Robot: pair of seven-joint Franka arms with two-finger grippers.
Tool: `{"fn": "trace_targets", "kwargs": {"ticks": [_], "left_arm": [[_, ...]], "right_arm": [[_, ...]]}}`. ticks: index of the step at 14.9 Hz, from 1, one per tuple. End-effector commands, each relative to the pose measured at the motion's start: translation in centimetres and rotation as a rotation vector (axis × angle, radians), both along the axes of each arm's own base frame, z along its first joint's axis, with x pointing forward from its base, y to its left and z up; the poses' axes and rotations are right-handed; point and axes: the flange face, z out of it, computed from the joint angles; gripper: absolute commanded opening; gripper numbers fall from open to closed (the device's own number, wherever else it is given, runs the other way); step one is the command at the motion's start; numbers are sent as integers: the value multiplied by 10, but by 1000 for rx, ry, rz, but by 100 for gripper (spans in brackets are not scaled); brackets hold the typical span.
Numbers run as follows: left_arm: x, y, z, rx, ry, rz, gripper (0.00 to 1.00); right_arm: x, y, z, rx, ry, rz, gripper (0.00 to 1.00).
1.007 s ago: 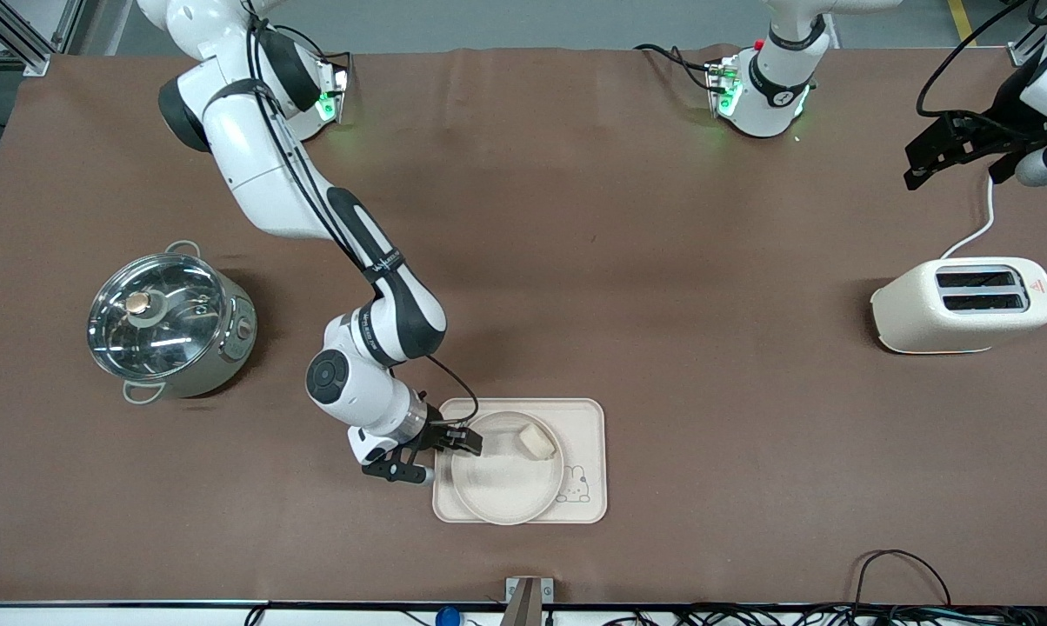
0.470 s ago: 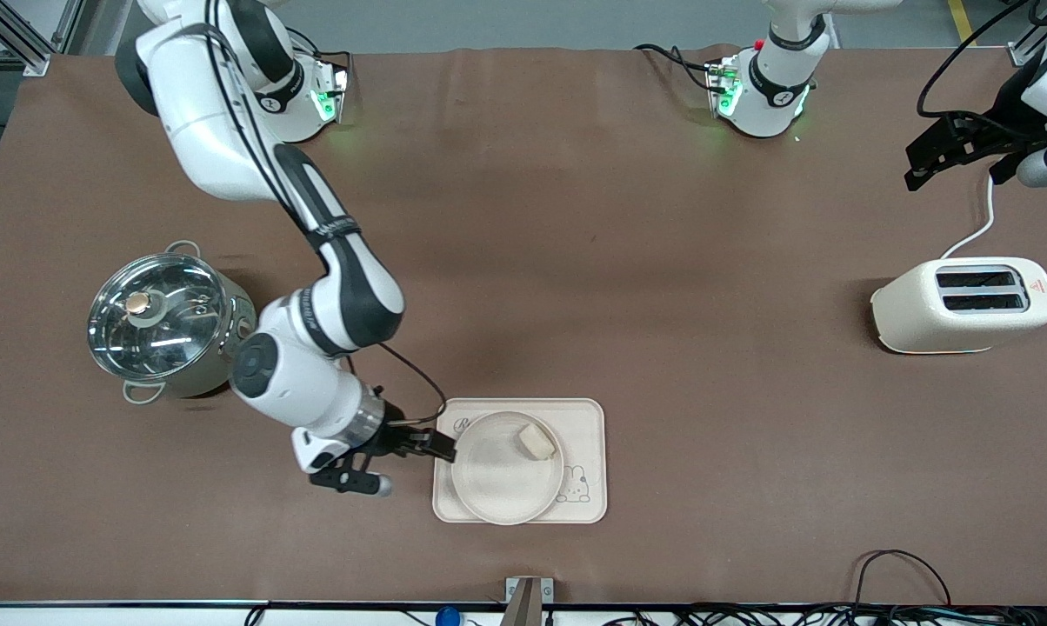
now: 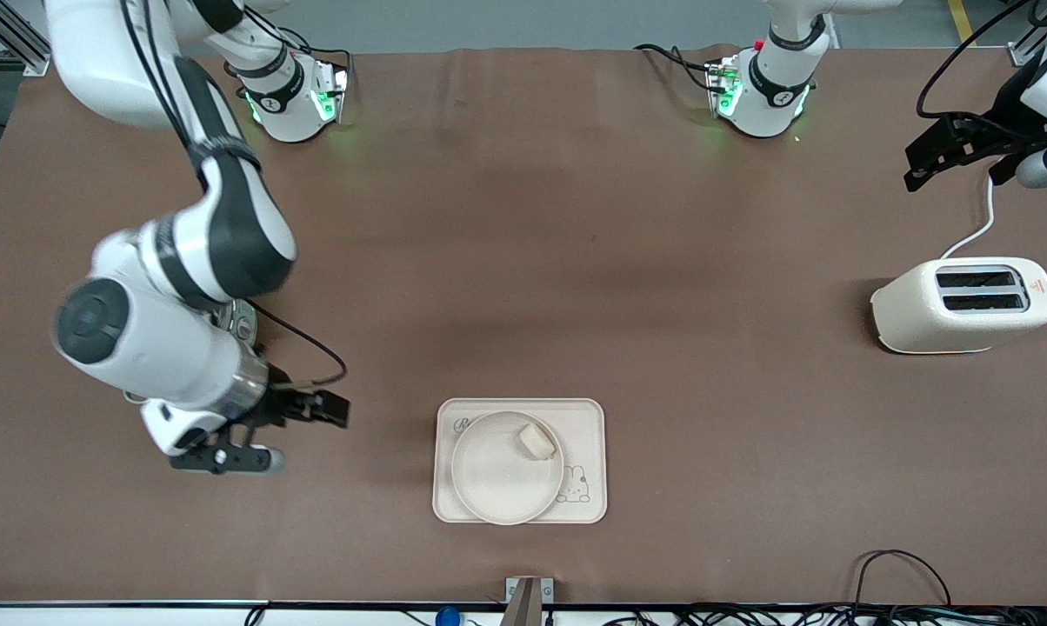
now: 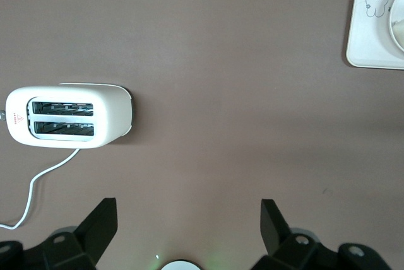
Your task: Place bun in plate and plate on tray
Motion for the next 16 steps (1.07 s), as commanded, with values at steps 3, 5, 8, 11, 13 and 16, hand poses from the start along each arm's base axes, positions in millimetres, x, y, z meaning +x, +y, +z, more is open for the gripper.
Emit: {"fn": "trace_targets", "kwargs": {"ticks": [3, 5, 8, 11, 13, 16], "left_arm": [[0, -3, 5, 2, -5, -22, 100], [1, -5, 4, 4, -4, -11, 100], [0, -5, 4, 6, -4, -20, 100], [-2, -11, 4, 17, 1, -32, 100], [-4, -14, 5, 18, 2, -38, 100], [-5, -21, 5, 11, 5, -50, 100]], "right_arm": [[-47, -81, 79, -77, 64, -36, 100], [-70, -107, 99, -99, 58, -67, 100], [-95, -160, 132, -103, 34, -85, 100], [-99, -224, 155, -126, -10, 3, 100], [-101, -247, 156, -112, -14, 6, 100], [-100, -238, 151, -109, 2, -11, 100]]}}
